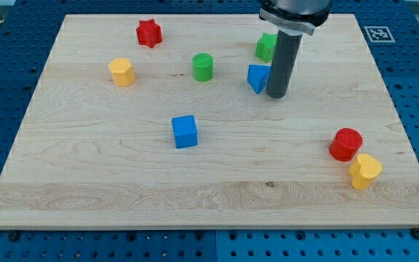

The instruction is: Place the arm above the blue triangle

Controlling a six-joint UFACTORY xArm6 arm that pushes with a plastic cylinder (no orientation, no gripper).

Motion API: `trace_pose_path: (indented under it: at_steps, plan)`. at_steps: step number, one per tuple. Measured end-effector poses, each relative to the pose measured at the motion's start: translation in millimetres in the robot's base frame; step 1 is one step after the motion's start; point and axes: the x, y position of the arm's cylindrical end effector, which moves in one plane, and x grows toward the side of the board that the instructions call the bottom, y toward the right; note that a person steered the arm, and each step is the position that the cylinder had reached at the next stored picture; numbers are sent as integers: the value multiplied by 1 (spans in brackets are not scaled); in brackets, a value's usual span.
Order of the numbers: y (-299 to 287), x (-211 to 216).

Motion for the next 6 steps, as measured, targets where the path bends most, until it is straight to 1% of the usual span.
trace_pose_path:
  at_steps: [1,2,4,5,6]
  plan:
    - [19,-16]
    - [26,-27]
    - [25,-46]
    - [5,-70]
    - [-28,-76]
